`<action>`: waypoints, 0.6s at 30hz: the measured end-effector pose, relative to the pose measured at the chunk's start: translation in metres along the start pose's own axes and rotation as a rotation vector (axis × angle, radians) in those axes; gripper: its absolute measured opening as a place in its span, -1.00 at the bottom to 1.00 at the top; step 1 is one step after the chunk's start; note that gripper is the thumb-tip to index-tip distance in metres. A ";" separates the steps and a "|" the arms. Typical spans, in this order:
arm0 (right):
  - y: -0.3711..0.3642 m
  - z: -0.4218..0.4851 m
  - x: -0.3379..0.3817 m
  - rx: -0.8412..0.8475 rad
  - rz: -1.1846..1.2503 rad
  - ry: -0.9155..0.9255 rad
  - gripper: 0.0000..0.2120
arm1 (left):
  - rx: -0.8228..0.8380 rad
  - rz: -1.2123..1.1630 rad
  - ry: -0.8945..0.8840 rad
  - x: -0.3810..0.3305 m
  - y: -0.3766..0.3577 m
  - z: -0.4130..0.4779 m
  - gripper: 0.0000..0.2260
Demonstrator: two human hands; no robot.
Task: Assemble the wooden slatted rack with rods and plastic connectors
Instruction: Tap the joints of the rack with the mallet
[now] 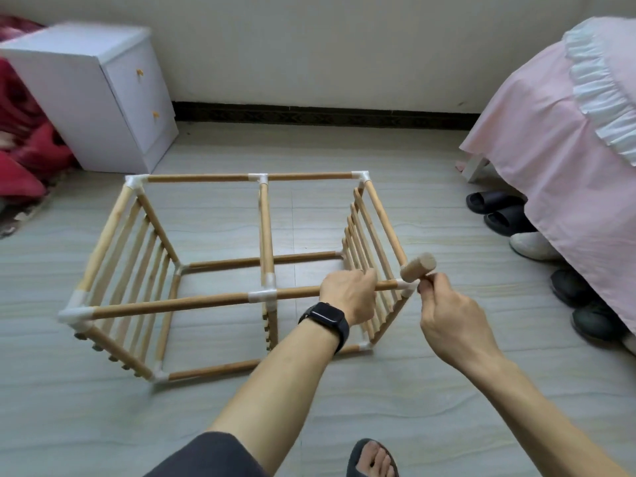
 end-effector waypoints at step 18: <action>-0.062 -0.019 0.136 0.289 -0.095 0.398 -0.78 | -0.051 0.021 0.387 0.157 0.026 -0.176 -0.47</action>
Point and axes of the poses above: each hand's wrist, its own z-axis towards the middle knuckle, its own y-axis out of the back of the hand, x = y × z, the point moved 1 cm from there along z, towards the middle knuckle, and after that the axes turned 12 degrees about -y, right-handed, at the moved point
